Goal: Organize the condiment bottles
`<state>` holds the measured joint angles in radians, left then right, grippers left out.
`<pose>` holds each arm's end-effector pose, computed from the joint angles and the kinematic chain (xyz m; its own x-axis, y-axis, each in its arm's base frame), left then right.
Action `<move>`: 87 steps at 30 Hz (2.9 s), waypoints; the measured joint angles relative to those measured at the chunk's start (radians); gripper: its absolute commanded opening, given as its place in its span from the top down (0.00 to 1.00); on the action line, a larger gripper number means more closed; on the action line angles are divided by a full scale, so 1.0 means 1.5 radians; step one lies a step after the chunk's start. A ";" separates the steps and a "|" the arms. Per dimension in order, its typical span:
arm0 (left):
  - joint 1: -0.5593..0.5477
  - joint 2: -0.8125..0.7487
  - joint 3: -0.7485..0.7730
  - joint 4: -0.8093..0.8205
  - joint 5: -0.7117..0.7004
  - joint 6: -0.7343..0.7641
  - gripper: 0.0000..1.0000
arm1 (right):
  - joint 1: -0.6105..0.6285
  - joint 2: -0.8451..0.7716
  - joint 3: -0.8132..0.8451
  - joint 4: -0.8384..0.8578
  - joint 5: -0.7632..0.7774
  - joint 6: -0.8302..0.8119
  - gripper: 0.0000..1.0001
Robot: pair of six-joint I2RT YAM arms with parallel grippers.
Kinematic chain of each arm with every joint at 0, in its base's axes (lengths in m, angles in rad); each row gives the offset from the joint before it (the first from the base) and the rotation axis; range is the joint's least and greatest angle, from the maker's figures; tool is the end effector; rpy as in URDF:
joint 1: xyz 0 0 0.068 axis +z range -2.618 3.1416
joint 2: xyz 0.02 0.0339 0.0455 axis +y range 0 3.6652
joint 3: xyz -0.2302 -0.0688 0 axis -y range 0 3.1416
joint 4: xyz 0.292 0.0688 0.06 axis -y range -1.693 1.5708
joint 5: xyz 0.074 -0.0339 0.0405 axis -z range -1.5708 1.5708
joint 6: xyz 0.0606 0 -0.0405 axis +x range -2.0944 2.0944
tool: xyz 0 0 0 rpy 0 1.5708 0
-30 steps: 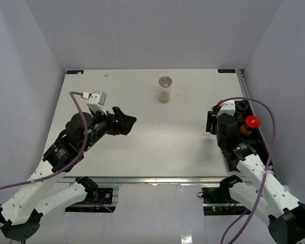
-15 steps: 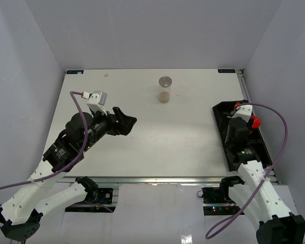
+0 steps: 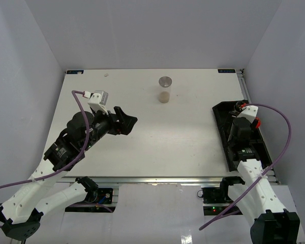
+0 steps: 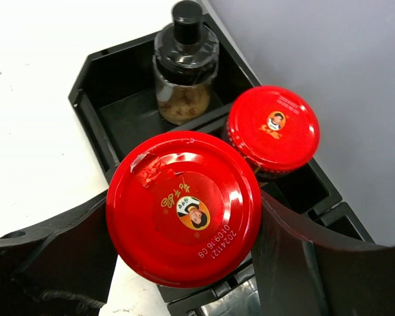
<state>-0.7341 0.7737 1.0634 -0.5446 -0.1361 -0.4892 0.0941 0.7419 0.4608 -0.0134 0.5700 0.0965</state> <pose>0.1894 -0.1599 0.3815 -0.4313 -0.2379 -0.8703 0.4119 0.8063 -0.4245 0.2690 -0.0075 0.2094 -0.2457 0.0583 -0.9676 0.4608 0.8852 -0.0637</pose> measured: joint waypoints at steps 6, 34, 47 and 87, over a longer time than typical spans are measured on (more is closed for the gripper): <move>0.000 0.004 0.000 0.002 0.005 0.000 0.02 | -0.013 -0.010 -0.041 0.016 0.004 0.010 0.90; 0.000 0.001 0.000 0.005 0.005 0.000 0.02 | -0.038 0.040 -0.084 0.090 0.013 0.069 0.12; 0.000 0.001 0.000 0.004 0.005 0.000 0.02 | -0.046 0.040 -0.040 0.086 0.025 0.079 0.09; 0.332 0.245 0.134 -0.218 -0.139 -0.056 0.04 | 0.169 0.109 0.186 -0.079 -0.481 0.034 0.10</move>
<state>-0.2357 1.1410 1.2639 -0.8721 -0.3441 -0.5735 0.3473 0.9061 0.7396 -0.1325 -0.1517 0.1472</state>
